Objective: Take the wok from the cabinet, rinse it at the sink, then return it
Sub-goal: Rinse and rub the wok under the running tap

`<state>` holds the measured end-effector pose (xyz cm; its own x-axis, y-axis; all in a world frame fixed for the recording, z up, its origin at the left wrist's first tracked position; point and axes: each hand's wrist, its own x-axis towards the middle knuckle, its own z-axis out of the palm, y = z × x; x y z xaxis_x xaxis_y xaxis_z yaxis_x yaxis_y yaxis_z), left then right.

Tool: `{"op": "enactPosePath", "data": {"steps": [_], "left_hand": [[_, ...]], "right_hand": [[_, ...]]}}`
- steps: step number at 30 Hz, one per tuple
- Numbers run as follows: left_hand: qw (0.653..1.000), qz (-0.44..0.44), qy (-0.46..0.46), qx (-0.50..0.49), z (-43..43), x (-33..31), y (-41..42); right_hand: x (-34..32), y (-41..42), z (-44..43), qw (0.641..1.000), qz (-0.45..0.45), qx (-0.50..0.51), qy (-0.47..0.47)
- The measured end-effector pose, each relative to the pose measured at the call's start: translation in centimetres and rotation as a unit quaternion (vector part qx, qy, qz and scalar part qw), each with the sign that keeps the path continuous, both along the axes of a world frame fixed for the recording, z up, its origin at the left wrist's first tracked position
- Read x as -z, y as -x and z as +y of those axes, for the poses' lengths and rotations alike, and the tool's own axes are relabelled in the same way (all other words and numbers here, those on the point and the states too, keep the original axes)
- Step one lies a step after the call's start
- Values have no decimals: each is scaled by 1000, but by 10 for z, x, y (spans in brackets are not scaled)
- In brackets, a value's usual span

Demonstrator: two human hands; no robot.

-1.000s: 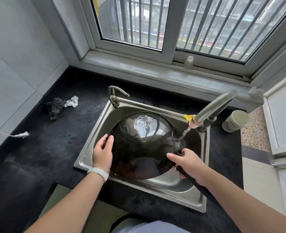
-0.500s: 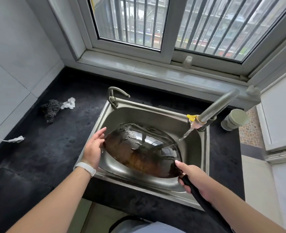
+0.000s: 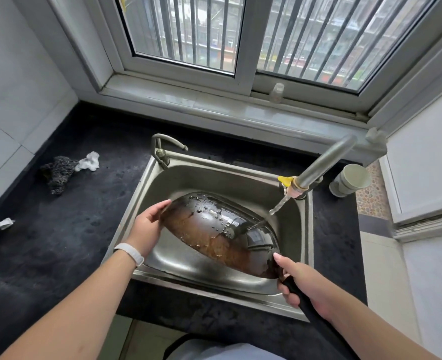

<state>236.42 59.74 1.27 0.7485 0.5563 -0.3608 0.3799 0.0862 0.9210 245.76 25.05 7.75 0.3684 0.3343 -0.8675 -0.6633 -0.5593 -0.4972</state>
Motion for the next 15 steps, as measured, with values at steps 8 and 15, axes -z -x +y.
{"op": "enactPosePath", "data": {"steps": [8,15], "left_hand": [[988,-2,-153,1,-7,-15,-20],[968,1,-250,-12,-6,-37,-35]], "right_hand": [[2,-9,-11,993,110,44,15],[10,-16,-13,995,68,-64,37]]}}
